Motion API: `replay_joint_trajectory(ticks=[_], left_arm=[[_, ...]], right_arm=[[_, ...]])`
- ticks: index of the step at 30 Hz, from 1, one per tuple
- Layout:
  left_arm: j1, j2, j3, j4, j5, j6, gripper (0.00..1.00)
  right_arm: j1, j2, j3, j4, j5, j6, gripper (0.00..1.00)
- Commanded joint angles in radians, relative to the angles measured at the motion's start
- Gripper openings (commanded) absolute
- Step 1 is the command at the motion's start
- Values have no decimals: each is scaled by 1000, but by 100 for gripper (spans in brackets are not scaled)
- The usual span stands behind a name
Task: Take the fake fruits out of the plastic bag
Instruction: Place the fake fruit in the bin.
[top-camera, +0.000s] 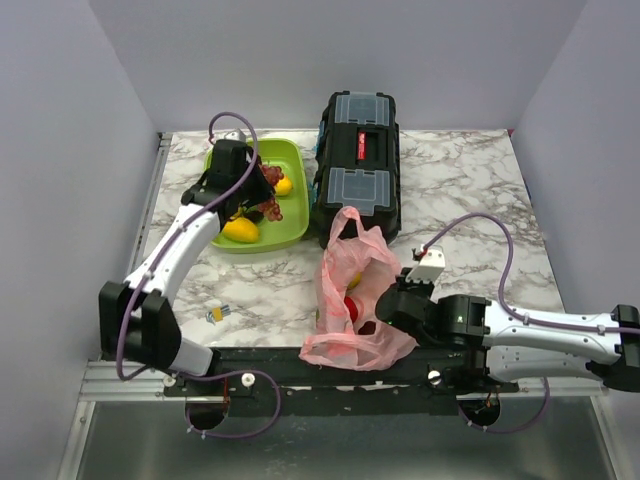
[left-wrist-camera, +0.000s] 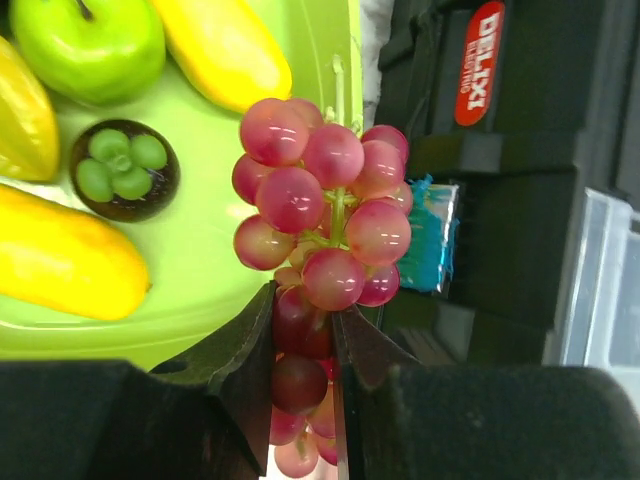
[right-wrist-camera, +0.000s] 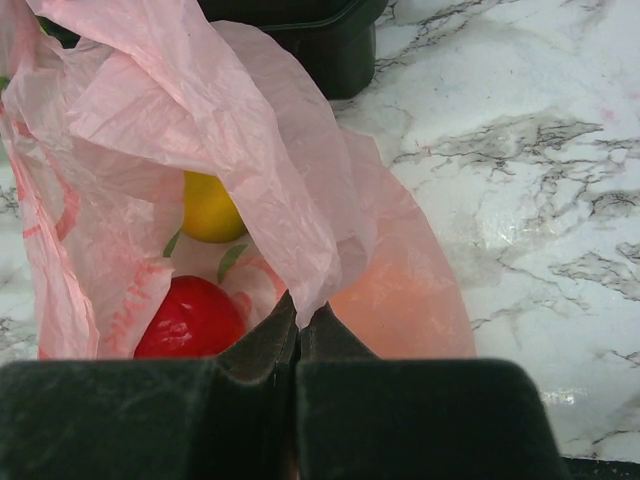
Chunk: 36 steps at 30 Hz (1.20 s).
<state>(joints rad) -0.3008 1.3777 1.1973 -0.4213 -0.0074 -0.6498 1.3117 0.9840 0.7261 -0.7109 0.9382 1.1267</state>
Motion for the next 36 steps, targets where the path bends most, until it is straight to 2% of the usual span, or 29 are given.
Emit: replay_joint_trajectory(ticks=[1,7,9,11,13,17,23,27,31,36], left_arm=[[110,197,122,-64,333,-102,0],[168,332,107,8,441,-139,1],[170,353,92,21,451,-126,4],[170,368,82,51,493,-113,14],[170,375,65,83,505,-119,31],[172,386,63,82,521,-133,51],[172,328,35,89,491,-130,68],[169,218,-23,115,489,-132,70],[137,53,-103,104,496,-72,69],[31,-220,-288,125,537,21,68]], right_arm=[[3,-20,-24,13,2,0,1],[3,-39,-32,6,2,11,1],[2,-43,-31,1,2,15,1],[3,-45,-30,-2,3,15,1],[3,-47,-29,-4,3,15,1],[3,-46,-25,-6,-2,19,1],[3,-33,-12,-6,-8,10,1],[3,-24,-12,20,-32,-34,1],[2,-3,-14,45,-65,-70,1],[3,10,-53,212,-171,-179,1]])
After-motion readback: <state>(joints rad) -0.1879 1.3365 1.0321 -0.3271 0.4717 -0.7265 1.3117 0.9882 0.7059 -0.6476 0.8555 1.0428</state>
